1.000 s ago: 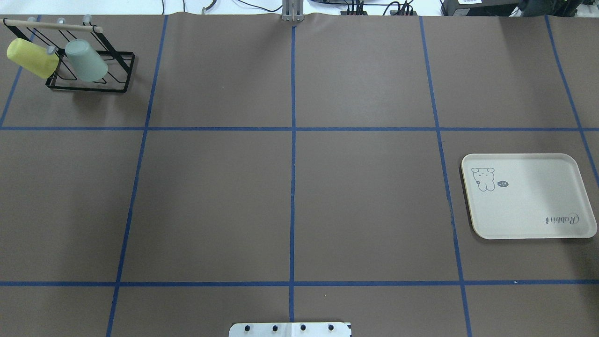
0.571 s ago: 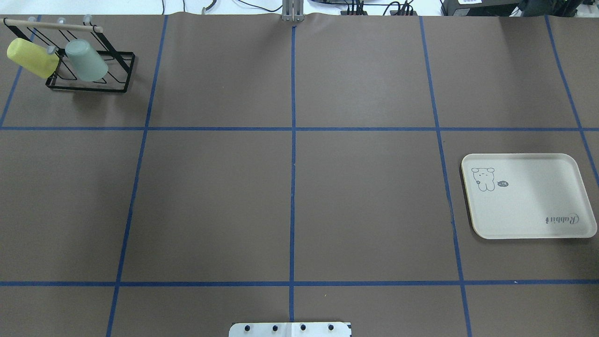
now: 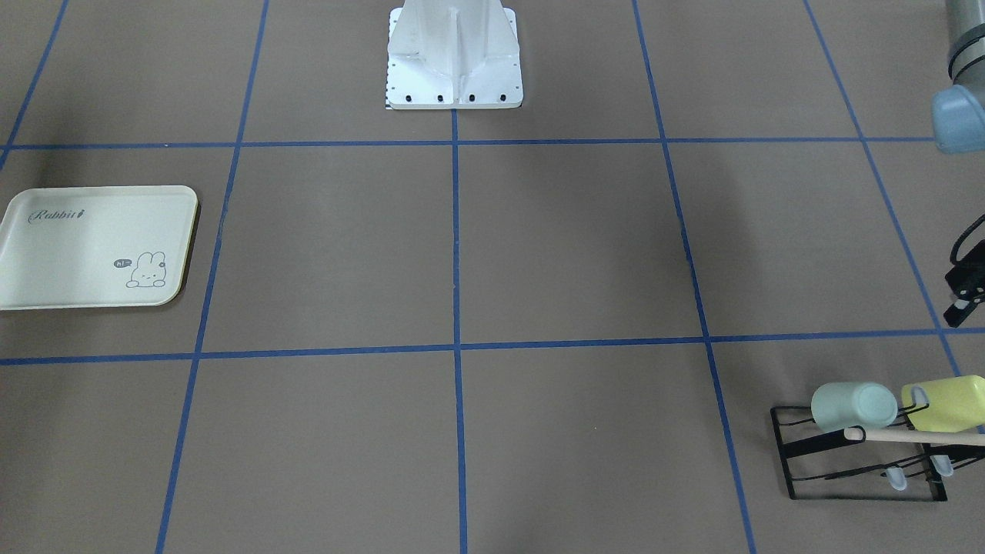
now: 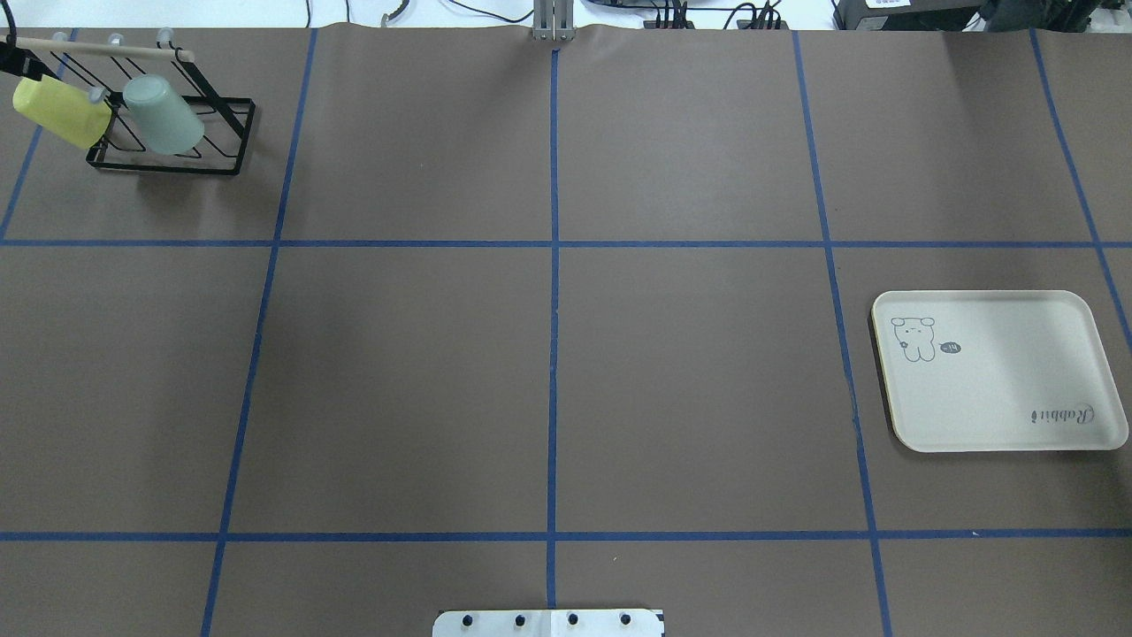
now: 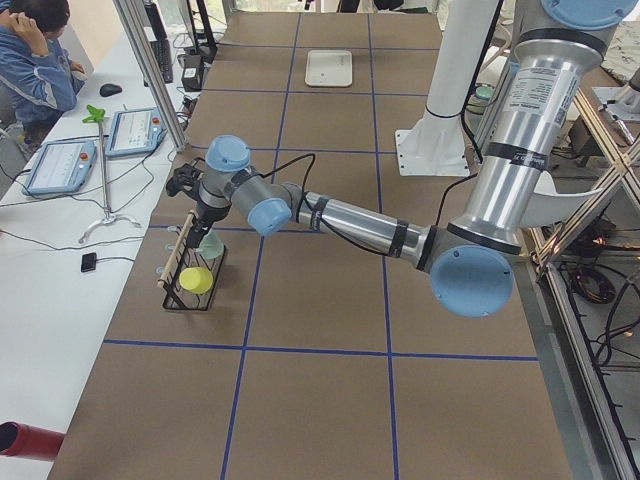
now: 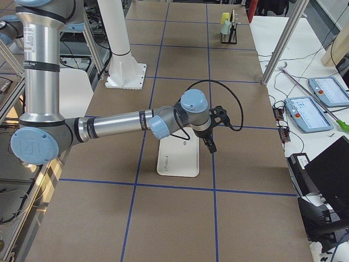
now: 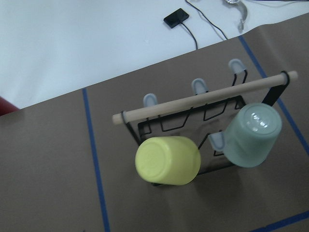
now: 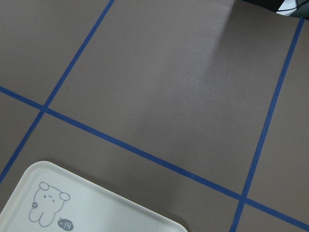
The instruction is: Left arm grabs green cup and hands to right arm on tray
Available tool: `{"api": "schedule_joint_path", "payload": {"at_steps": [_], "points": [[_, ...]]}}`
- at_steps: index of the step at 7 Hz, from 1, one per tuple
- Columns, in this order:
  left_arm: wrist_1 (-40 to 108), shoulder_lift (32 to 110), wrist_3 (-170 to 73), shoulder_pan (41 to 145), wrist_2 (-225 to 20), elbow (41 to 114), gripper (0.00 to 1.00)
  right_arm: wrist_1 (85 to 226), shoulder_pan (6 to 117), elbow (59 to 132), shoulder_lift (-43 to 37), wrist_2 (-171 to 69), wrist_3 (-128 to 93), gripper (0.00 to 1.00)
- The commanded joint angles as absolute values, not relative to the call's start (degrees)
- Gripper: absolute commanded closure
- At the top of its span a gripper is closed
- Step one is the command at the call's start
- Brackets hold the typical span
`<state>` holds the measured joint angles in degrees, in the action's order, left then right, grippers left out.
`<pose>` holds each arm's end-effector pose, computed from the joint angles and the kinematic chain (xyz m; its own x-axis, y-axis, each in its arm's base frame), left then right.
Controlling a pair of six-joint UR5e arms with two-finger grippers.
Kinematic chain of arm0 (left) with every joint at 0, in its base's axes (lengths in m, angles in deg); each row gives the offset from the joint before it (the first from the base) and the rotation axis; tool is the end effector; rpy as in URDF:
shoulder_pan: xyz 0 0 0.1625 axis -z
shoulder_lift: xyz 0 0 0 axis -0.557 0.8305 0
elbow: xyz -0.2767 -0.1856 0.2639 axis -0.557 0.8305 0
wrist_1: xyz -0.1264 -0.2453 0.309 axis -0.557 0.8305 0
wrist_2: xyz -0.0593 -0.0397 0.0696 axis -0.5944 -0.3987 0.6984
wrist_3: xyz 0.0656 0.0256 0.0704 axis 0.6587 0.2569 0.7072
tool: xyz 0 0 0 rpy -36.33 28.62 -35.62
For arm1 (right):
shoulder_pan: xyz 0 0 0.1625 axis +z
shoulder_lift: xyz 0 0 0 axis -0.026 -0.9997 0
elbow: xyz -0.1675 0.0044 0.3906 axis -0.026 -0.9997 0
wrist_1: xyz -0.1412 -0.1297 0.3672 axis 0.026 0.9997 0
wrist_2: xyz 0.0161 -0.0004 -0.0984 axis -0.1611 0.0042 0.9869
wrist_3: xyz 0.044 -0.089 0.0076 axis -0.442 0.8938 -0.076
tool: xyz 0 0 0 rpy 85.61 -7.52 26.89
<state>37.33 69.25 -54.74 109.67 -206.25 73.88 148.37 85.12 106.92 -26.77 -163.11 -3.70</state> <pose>0.0819 -0.6349 0.4530 0.7104 0.3061 -0.6338 0.0869 0.8554 0.5106 0.0091 -0.4847 0.5226 0.6665 -0.3950 0.6323 0.0596 0.8736 0.4830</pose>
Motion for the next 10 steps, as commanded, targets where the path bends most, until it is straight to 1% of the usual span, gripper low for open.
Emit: {"api": "schedule_joint_path", "payload": {"at_steps": [1, 3, 4, 10], "points": [[39.6, 73.0, -59.6, 106.0, -206.0, 69.7, 0.00, 148.2, 85.1, 107.1, -26.7, -163.2, -3.8, 0.00], [45.6, 74.9, -63.4, 103.6, -205.6, 64.1, 0.00, 148.2, 85.1, 107.1, -26.8, -163.2, -3.8, 0.00], [47.4, 75.4, -63.5, 102.8, -203.4, 62.5, 0.00, 148.2, 85.1, 107.2, -26.8, -163.2, -3.8, 0.00], [47.4, 77.9, -63.8, 100.6, -200.3, 58.7, 0.00, 148.2, 85.1, 107.2, -26.8, -163.3, -3.8, 0.00]]}}
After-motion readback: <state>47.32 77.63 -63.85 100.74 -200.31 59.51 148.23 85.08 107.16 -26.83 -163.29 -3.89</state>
